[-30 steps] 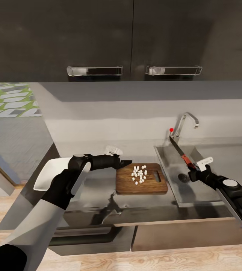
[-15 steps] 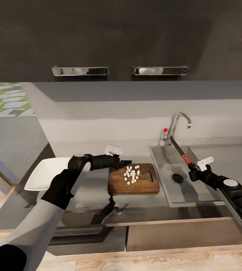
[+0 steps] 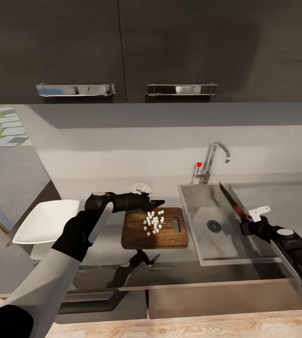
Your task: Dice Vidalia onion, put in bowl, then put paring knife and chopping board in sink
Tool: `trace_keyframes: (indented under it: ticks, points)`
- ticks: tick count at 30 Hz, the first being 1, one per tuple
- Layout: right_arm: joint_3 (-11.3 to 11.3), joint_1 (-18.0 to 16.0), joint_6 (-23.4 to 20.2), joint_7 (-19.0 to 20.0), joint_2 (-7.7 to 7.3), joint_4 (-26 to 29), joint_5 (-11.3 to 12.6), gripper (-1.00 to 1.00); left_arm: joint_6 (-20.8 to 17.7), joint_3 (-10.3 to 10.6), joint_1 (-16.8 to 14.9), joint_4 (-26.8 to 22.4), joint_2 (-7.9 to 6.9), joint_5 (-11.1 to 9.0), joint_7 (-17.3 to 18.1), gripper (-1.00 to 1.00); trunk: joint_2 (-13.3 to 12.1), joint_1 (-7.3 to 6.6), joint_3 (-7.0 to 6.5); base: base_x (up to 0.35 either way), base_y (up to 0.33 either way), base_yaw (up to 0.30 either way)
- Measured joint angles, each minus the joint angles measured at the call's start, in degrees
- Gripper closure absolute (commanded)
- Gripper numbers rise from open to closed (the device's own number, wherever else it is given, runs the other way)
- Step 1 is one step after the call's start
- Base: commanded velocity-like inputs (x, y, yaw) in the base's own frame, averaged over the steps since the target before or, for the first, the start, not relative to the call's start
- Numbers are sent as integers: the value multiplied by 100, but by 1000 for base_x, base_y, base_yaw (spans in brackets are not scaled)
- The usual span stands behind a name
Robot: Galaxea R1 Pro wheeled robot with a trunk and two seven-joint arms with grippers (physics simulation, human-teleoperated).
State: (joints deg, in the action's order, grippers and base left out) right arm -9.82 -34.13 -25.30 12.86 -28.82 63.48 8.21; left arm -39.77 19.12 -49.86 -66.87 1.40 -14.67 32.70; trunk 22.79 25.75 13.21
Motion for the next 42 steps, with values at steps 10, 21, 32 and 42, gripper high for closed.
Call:
trace_keyframes:
  ticks: [10, 21, 32, 42]
  points:
    - [-54, -1, -58, -440, 419, -441, -5, 100, 0, -3, 0, 0, 0, 0, 0, -100, 0, 0, 0, 0, -1, 0]
    - [-425, -9, -2, -492, 503, -440, -24, 100, 0, -10, 1, 0, -4, 0, 0, -100, 0, 0, 0, 0, 0, 0]
    - [-445, -9, 8, -490, 505, -433, -25, 100, 0, -10, 1, 0, -4, 1, 0, -100, 0, 0, 19, 0, 0, 0]
    - [-445, -9, 10, -490, 506, -431, -25, 100, 0, -11, -1, 0, -4, 1, 0, -100, 0, 0, 110, 0, 0, 0]
